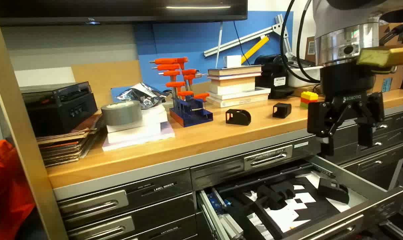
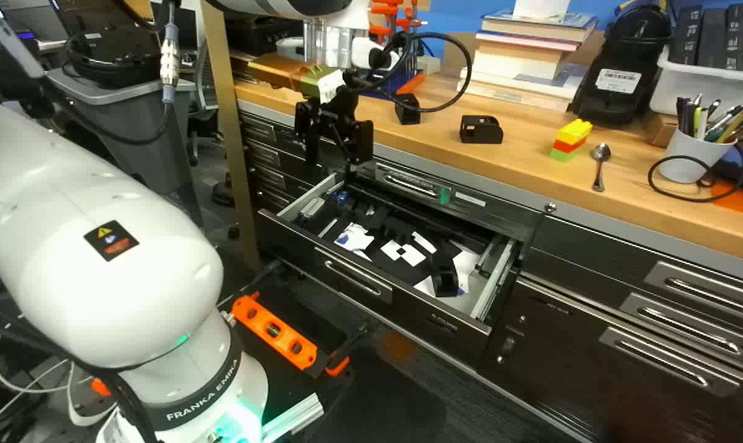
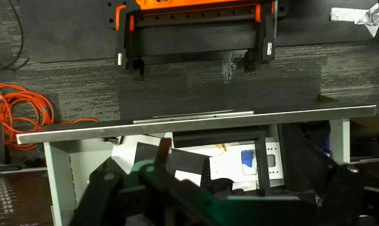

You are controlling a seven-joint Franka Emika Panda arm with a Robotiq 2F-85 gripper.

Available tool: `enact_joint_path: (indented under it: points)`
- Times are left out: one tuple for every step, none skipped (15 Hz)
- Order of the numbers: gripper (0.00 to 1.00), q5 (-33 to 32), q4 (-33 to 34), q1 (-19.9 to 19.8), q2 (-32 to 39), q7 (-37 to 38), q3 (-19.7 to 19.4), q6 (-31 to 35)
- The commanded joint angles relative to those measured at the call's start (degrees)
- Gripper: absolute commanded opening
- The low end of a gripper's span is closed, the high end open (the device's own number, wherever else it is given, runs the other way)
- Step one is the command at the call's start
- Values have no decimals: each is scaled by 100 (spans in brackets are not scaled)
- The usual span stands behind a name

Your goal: Put the black objects in the open drawer then close the drawer

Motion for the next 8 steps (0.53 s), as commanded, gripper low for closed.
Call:
enact_joint_path:
  points:
    - [100, -10, 28, 17, -3, 6, -19, -18]
    - [100, -10, 44, 17, -6, 6, -19, -18]
    - [100, -10, 53, 17, -7, 6, -18, -18]
    - [100, -10, 55, 17, -7, 6, -18, -18]
    - [100, -10, 55, 17, -7, 6, -18, -18]
    - [100, -10, 55, 17, -7, 6, -18, -18]
    - [100, 81, 79, 47, -47, -53, -58, 125]
    - [100, 179, 118, 60, -76, -28, -84, 206]
